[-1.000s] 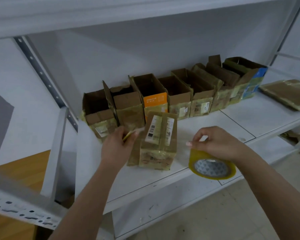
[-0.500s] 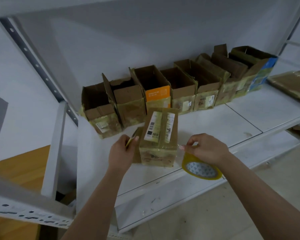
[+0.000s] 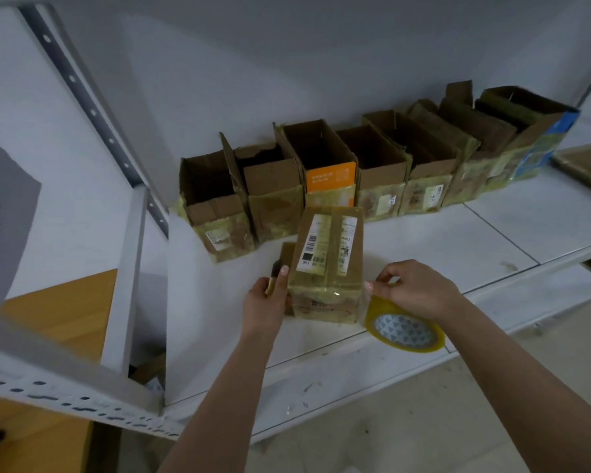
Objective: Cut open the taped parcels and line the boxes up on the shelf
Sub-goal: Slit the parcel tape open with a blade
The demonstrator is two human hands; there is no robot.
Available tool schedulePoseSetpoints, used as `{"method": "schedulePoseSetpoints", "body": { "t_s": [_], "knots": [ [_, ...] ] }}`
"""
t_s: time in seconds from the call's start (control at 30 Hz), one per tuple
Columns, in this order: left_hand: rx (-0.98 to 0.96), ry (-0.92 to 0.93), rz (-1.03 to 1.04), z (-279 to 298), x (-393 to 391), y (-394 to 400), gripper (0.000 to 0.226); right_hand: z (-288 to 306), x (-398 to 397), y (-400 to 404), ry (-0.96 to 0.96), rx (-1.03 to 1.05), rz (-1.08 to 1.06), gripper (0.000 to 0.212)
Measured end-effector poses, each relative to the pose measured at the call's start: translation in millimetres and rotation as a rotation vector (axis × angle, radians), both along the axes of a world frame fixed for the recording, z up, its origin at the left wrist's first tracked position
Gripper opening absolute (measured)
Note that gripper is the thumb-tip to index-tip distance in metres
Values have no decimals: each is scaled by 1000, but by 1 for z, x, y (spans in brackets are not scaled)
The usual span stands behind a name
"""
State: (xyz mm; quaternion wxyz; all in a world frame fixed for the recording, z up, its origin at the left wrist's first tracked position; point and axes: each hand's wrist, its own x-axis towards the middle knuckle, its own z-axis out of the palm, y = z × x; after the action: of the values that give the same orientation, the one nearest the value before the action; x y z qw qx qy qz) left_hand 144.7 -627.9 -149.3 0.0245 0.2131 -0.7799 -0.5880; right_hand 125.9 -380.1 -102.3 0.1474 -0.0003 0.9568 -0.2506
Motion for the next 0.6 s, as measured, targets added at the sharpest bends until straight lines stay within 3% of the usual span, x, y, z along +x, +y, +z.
{"method": "schedulePoseSetpoints", "body": {
  "t_s": [0.2, 0.37, 0.47, 0.53, 0.6],
  "knots": [
    [-41, -41, 23, 3, 1, -2, 57, 3, -1, -1, -17, -17, -4, 32],
    [-407, -29, -84, 9, -3, -7, 60, 8, 0, -3, -10, -7, -4, 32],
    [-554, -161, -139, 8, -2, -8, 71, 11, 2, -2, -12, -13, -9, 34],
    [-473, -249, -143, 1, 1, -5, 77, 11, 3, -2, -13, -4, -2, 34],
    [-240, -245, -102, -7, 2, 2, 71, 12, 4, -4, -5, -4, 4, 34]
  ]
}}
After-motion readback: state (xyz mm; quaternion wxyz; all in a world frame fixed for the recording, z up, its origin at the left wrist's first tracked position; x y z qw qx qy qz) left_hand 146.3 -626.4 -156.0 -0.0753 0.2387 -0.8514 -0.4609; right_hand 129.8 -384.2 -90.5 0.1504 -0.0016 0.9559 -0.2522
